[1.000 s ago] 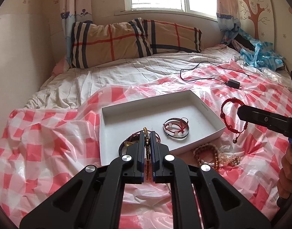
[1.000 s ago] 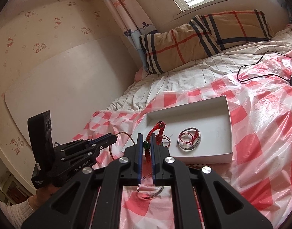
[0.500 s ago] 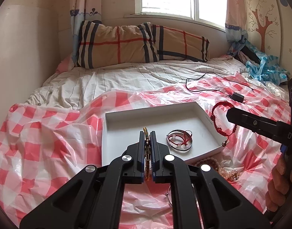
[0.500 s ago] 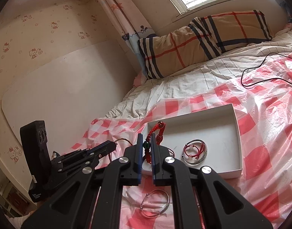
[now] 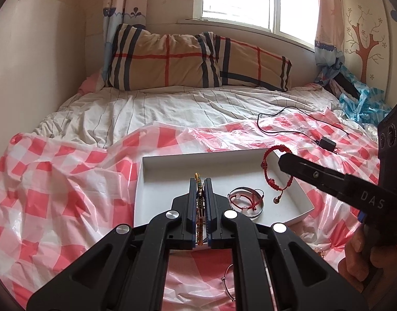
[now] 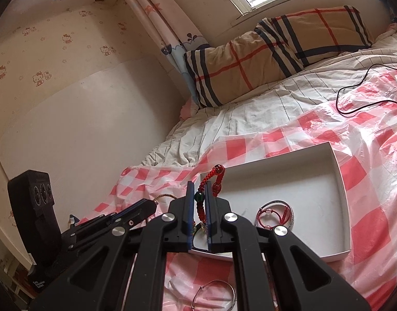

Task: Organize jewelry
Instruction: 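Lower both held pieces into the white box and open both tools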

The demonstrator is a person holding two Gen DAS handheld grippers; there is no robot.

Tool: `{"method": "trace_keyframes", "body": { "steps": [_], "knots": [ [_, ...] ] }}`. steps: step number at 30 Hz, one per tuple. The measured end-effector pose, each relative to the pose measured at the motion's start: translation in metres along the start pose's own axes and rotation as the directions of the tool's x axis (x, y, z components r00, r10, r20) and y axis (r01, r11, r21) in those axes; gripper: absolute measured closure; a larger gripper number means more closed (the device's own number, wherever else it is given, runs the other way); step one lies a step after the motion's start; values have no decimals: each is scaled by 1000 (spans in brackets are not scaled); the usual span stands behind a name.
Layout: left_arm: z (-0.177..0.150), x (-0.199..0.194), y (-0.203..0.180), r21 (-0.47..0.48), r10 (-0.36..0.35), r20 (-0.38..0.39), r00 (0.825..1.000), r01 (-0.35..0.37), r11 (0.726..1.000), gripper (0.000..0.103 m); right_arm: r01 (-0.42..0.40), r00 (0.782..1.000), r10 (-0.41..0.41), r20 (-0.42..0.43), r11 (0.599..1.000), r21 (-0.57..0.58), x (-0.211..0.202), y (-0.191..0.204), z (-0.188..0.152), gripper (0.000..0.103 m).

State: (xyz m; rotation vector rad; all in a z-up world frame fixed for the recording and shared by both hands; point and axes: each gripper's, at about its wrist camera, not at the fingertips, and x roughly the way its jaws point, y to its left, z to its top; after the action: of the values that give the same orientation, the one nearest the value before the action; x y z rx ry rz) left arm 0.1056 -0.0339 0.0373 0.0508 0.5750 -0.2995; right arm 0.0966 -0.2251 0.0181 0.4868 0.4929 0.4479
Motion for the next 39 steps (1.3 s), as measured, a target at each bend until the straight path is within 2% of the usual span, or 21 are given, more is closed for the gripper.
{"method": "trace_keyframes", "body": {
  "steps": [18,25,27,28,29,30,31,33,35,37,39],
  "knots": [
    [5,20,1,-49,-18,-14,1000,17,999,98,72,997,-73,-19,997,-19,11,-11,-4,95],
    [5,35,5,-99,-42,-15,999,40,994,98,82,996,-82,-34,997,-1,20,-20,-4,95],
    [3,44,6,-109,-44,-35,998,40,993,97,114,992,-114,-48,993,-13,24,-21,-4,94],
    [0,54,6,-105,-30,-80,996,22,994,97,185,980,-187,-66,982,-37,28,-22,-5,80],
    [-3,64,5,-100,-11,-129,992,-2,995,95,277,957,-282,-72,959,-67,30,-22,-6,68],
    [-8,75,7,-103,19,-176,984,-37,994,93,340,936,-346,-65,937,-84,31,-25,-8,61],
    [-13,82,11,-119,45,-218,975,-72,990,89,365,927,-370,-67,928,-75,30,-30,-8,61],
    [-17,87,18,-151,50,-254,966,-90,984,83,355,932,-355,-69,935,-18,25,-40,-6,61],
    [-16,81,23,-156,76,-233,970,-114,981,65,360,931,-359,-58,933,14,19,-46,-4,61],
    [-15,75,27,-159,96,-205,974,-130,979,54,366,930,-363,-57,930,36,16,-52,-3,61],
    [-15,70,31,-167,97,-201,975,-131,977,51,360,932,-356,-66,931,63,16,-56,-3,61]
  ]
}}
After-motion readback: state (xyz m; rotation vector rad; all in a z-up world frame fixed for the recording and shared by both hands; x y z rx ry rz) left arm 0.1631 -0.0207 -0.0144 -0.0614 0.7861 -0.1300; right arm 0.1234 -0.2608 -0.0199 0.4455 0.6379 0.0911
